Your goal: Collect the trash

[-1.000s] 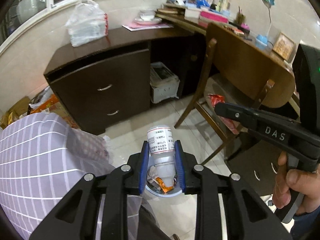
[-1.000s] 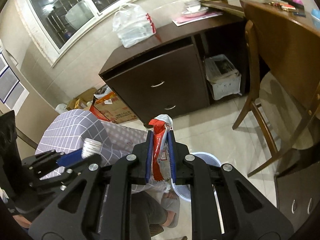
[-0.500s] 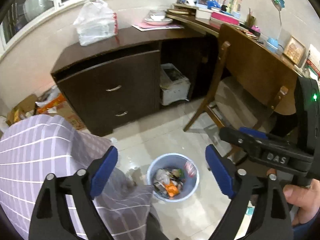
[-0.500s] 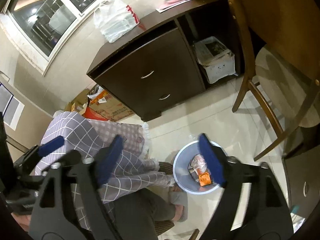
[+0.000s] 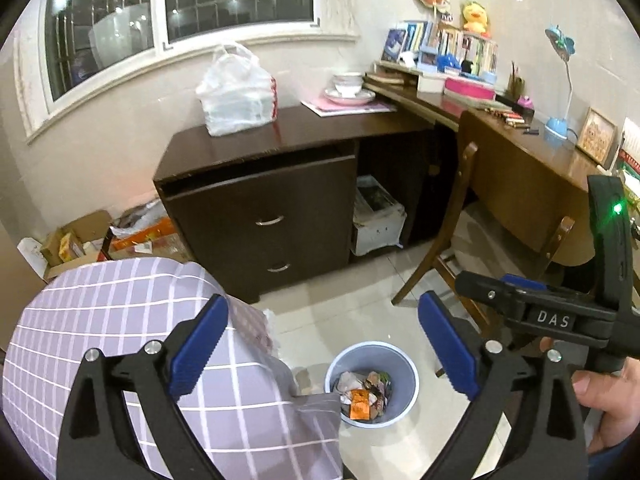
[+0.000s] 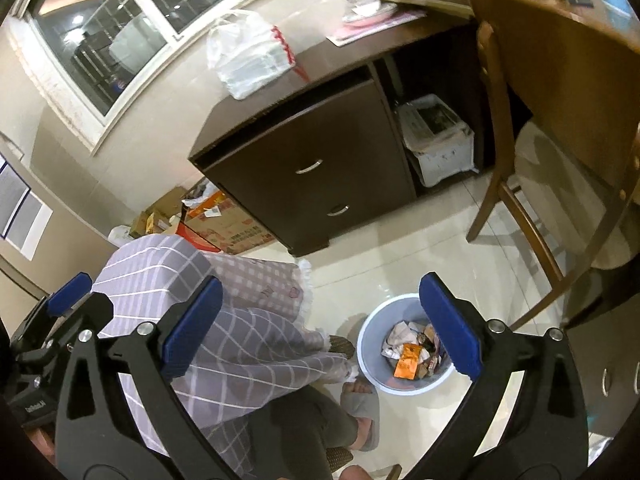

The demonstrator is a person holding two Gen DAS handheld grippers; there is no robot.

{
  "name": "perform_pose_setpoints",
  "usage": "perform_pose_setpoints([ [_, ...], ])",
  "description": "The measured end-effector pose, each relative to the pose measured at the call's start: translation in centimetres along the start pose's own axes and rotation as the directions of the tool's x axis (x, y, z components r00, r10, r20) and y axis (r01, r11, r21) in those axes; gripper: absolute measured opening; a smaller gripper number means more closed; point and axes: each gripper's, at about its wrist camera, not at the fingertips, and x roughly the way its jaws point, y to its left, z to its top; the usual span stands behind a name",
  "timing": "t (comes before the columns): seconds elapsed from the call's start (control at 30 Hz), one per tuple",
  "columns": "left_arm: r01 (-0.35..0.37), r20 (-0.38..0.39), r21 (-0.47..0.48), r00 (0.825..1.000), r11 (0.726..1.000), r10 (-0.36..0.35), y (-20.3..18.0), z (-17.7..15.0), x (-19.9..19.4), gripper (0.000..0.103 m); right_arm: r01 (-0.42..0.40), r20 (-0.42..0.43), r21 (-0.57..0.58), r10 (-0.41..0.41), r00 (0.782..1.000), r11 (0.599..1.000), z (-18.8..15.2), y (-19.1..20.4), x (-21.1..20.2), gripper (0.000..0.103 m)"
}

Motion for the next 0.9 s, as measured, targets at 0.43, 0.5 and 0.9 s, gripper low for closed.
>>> perform_pose_setpoints([
  [0.43, -0.188, 0.088, -0.038, 0.978, 0.981, 0.191, 5.3, -1.4, -8.4, 0.097, -0.007, 0.062, -0.151, 0.016, 0.998, 0.989, -0.1, 10.8, -5.9, 0.097],
  [0.5, -0.229, 0.084, -0.064, 0.969, 0.971, 0.234, 6.6, -1.8, -9.7, 0.097, -0.005, 0.081, -0.183, 0.02, 0.997, 0.983, -0.4, 13.2, -7.1, 0.097],
  [0.9, -0.339, 0.169, -0.242, 0.908, 0.909, 0.384, 13.4, -4.0, -21.1, 0.097, 0.023, 0.199, -0.381, 0.057, 0.978, 0.924, -3.5, 24.9, -13.4, 0.097],
])
